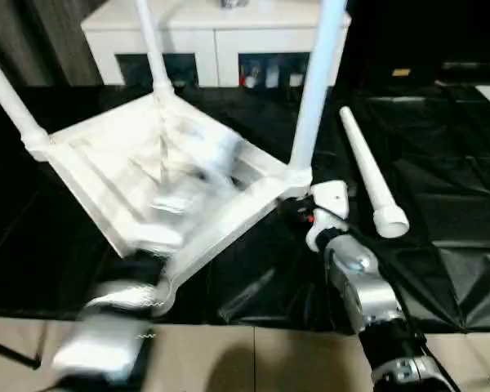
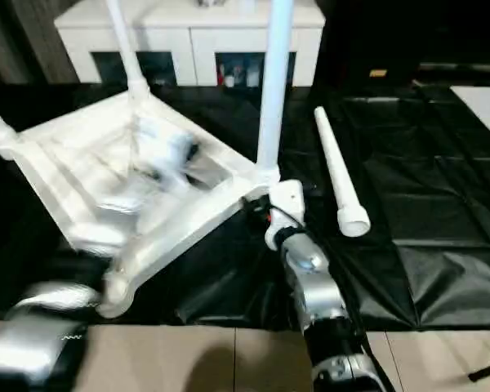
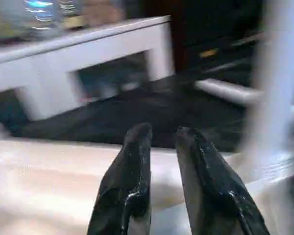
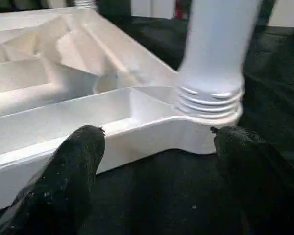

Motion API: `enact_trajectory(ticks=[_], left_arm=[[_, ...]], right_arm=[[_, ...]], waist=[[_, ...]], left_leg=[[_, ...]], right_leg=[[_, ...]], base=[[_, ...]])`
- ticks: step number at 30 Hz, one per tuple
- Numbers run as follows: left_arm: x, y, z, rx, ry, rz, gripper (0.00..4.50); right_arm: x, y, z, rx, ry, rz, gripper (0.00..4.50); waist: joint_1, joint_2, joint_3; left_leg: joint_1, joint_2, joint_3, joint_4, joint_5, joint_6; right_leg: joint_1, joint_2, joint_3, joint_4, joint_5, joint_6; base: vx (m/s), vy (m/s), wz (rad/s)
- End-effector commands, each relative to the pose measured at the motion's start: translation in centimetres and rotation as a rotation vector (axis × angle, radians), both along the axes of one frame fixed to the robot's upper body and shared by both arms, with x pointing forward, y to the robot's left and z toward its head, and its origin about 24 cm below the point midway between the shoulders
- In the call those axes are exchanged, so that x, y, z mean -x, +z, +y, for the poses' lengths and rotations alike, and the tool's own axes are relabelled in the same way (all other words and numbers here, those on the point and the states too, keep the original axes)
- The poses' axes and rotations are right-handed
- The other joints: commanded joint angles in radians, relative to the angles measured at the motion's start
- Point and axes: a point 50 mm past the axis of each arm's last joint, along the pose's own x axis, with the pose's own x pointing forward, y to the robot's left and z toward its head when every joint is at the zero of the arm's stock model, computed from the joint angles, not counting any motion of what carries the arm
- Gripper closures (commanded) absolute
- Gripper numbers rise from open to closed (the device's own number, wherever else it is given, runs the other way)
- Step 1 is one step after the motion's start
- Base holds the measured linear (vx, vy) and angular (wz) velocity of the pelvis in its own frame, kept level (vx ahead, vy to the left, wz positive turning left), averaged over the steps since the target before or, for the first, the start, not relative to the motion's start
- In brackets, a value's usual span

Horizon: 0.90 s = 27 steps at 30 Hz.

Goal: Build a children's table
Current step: Rotate leg to tighten

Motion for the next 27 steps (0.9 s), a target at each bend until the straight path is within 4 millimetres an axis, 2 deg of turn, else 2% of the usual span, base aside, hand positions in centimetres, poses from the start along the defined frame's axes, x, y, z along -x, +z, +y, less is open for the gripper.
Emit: enact_trajectory(ticks=[1, 2, 3, 5, 6, 8, 9, 10, 12, 13, 14, 15, 16, 17, 18, 19, 20, 21, 23, 25, 26, 27], left_arm=[[0.6, 0.2, 3.4, -0.027, 0.129, 0.01, 3.11], [1.0, 0.3, 5.1, -0.042, 0.191, 0.004, 3.07], [1.7, 0.4, 7.4, -0.074, 0.283, 0.004, 2.97], [3.0, 0.6, 10.9, -0.135, 0.421, 0.007, 2.83], [4.2, 0.4, 13.7, -0.185, 0.531, 0.033, 2.66], [6.2, 0.2, 17.4, -0.253, 0.686, 0.075, 2.62], [6.2, 0.2, 17.4, -0.253, 0.686, 0.075, 2.51], [7.5, -0.2, 19.2, -0.296, 0.758, 0.112, 2.38], [9.7, -1.4, 21.5, -0.363, 0.837, 0.22, 2.25], [9.7, -1.4, 21.5, -0.363, 0.837, 0.22, 2.18], [10.2, -2.0, 21.7, -0.369, 0.836, 0.26, 2.06], [10.8, -3.1, 21.3, -0.384, 0.793, 0.357, 1.93], [11.4, -4.1, 20.6, -0.376, 0.748, 0.441, 1.84], [11.5, -5.1, 19.3, -0.351, 0.656, 0.506, 1.79], [11.5, -5.1, 19.3, -0.351, 0.656, 0.506, 1.72], [11.6, -6.1, 17.6, -0.298, 0.553, 0.564, 1.61], [11.6, -6.3, 16.9, -0.274, 0.512, 0.58, 1.49], [11.4, -6.7, 14.3, -0.23, 0.335, 0.6, 1.33], [11.4, -7.2, 11.3, -0.163, 0.156, 0.641, 1.29], [11.5, -7.3, 10.0, -0.136, 0.089, 0.656, 1.1], [11.4, -7.4, 9.0, -0.121, 0.032, 0.662, 0.97], [11.3, -7.5, 7.5, -0.11, -0.046, 0.673, 0.84]], right_arm=[[0.3, -0.2, 0.3, 0.019, 0.042, 0.016, 0.52], [0.4, -0.2, 0.4, 0.018, 0.051, 0.021, 0.52], [0.4, -0.3, 0.5, 0.017, 0.053, 0.028, 0.52], [0.4, -0.5, 0.5, 0.02, 0.055, 0.038, 0.52], [0.4, -0.6, 0.5, 0.023, 0.055, 0.046, 0.52], [0.4, -0.6, 0.6, 0.026, 0.057, 0.053, 0.52], [0.4, -0.6, 0.6, 0.026, 0.057, 0.053, 0.52], [0.4, -0.7, 0.7, 0.028, 0.062, 0.058, 0.52], [0.5, -0.8, 0.9, 0.033, 0.073, 0.067, 0.52], [0.5, -0.8, 0.9, 0.033, 0.073, 0.067, 0.52], [0.5, -0.9, 0.9, 0.034, 0.075, 0.071, 0.52], [0.4, -0.9, 1.0, 0.035, 0.077, 0.074, 0.52], [0.3, -0.9, 1.0, 0.036, 0.079, 0.077, 0.52], [0.2, -0.9, 1.1, 0.038, 0.081, 0.08, 0.52], [0.2, -0.9, 1.1, 0.038, 0.081, 0.08, 0.52], [0.1, -0.9, 1.1, 0.039, 0.083, 0.082, 0.52], [0.1, -0.9, 1.1, 0.039, 0.083, 0.084, 0.52], [0.0, -1.0, 1.1, 0.041, 0.083, 0.089, 0.52], [-0.1, -1.1, 1.2, 0.044, 0.083, 0.094, 0.52], [-0.2, -1.1, 1.2, 0.046, 0.083, 0.094, 0.52], [-0.3, -1.1, 1.3, 0.044, 0.085, 0.094, 0.52], [-0.4, -0.9, 1.4, 0.043, 0.086, 0.092, 0.52]], waist=[[0.004, -0.011, -0.061], [-0.001, -0.006, -0.063], [-0.002, -0.002, -0.063], [0.0, -0.004, -0.063], [-0.005, -0.003, -0.059], [-0.003, -0.004, -0.06], [-0.003, -0.003, -0.057], [0.0, -0.007, -0.059], [0.005, -0.009, -0.056], [0.004, -0.008, -0.056], [0.008, -0.006, -0.055], [0.011, -0.009, -0.053], [0.015, -0.006, -0.051], [0.018, -0.008, -0.054], [0.022, -0.007, -0.051], [0.023, -0.008, -0.05], [0.026, -0.009, -0.05], [0.029, -0.008, -0.049], [0.03, -0.008, -0.048], [0.024, -0.014, -0.047], [0.022, -0.016, -0.047], [0.022, -0.011, -0.047]], left_leg=[[0.01, 0.025, -0.002, -0.07, -0.12, 0.123], [0.013, 0.027, -0.005, -0.072, -0.132, 0.098], [0.02, 0.028, -0.003, -0.072, -0.141, 0.081], [0.018, 0.029, -0.006, -0.074, -0.136, 0.062], [0.013, 0.025, -0.005, -0.075, -0.134, 0.058], [0.021, 0.023, -0.004, -0.075, -0.132, 0.045], [0.02, 0.023, -0.005, -0.077, -0.133, 0.039], [0.024, 0.024, -0.003, -0.076, -0.139, 0.036], [0.023, 0.024, -0.003, -0.08, -0.158, 0.03], [0.022, 0.025, -0.005, -0.081, -0.163, 0.027], [0.028, 0.025, -0.003, -0.082, -0.184, 0.018], [0.031, 0.028, -0.002, -0.084, -0.205, 0.006], [0.026, 0.026, -0.003, -0.087, -0.22, -0.001], [0.032, 0.03, -0.003, -0.087, -0.222, -0.01], [0.03, 0.027, -0.002, -0.088, -0.23, -0.013], [0.034, 0.027, 0.001, -0.088, -0.24, -0.015], [0.033, 0.026, 0.0, -0.088, -0.248, -0.022], [0.03, 0.026, -0.002, -0.09, -0.263, -0.031], [0.031, 0.026, -0.002, -0.092, -0.292, -0.042], [0.02, 0.024, -0.004, -0.094, -0.294, -0.041], [0.02, 0.02, -0.004, -0.091, -0.288, -0.037], [0.021, 0.02, -0.006, -0.09, -0.287, -0.037]], right_leg=[[0.073, -0.023, 0.025, -0.05, -0.095, -0.26], [0.073, -0.024, 0.027, -0.047, -0.093, -0.255], [0.066, -0.02, 0.027, -0.048, -0.083, -0.252], [0.069, -0.021, 0.028, -0.044, -0.061, -0.248], [0.068, -0.018, 0.028, -0.043, -0.059, -0.237], [0.062, -0.015, 0.029, -0.044, -0.051, -0.237], [0.063, -0.014, 0.029, -0.044, -0.046, -0.237], [0.06, -0.014, 0.03, -0.045, -0.044, -0.238], [0.059, -0.015, 0.031, -0.044, -0.058, -0.235], [0.059, -0.017, 0.032, -0.042, -0.062, -0.233], [0.053, -0.015, 0.033, -0.047, -0.08, -0.231], [0.05, -0.016, 0.036, -0.047, -0.088, -0.235], [0.053, -0.016, 0.036, -0.048, -0.107, -0.229], [0.052, -0.021, 0.038, -0.047, -0.107, -0.232], [0.048, -0.017, 0.038, -0.05, -0.119, -0.232], [0.044, -0.015, 0.04, -0.052, -0.122, -0.231], [0.045, -0.017, 0.042, -0.051, -0.124, -0.234], [0.046, -0.02, 0.043, -0.054, -0.142, -0.234], [0.046, -0.018, 0.043, -0.055, -0.163, -0.221], [0.054, -0.018, 0.043, -0.055, -0.161, -0.21], [0.056, -0.02, 0.044, -0.057, -0.18, -0.201], [0.055, -0.022, 0.045, -0.058, -0.198, -0.195]], base=[[0.0, 0.0, 0.0], [0.0, 0.0, 0.0], [0.0, 0.0, 0.0], [0.0, 0.0, 0.0], [0.0, 0.0, 0.0], [0.0, 0.0, 0.0], [0.0, 0.0, 0.0], [0.0, 0.0, 0.0], [0.0, 0.0, 0.0], [0.0, 0.0, 0.0], [0.0, 0.0, 0.0], [0.0, 0.0, 0.0], [0.0, 0.0, 0.0], [0.0, 0.0, 0.0], [0.0, 0.0, 0.0], [0.0, 0.0, 0.0], [0.0, 0.0, 0.0], [0.0, 0.0, 0.0], [0.0, 0.0, 0.0], [0.0, 0.0, 0.0], [0.0, 0.0, 0.0], [0.0, 0.0, 0.0]])
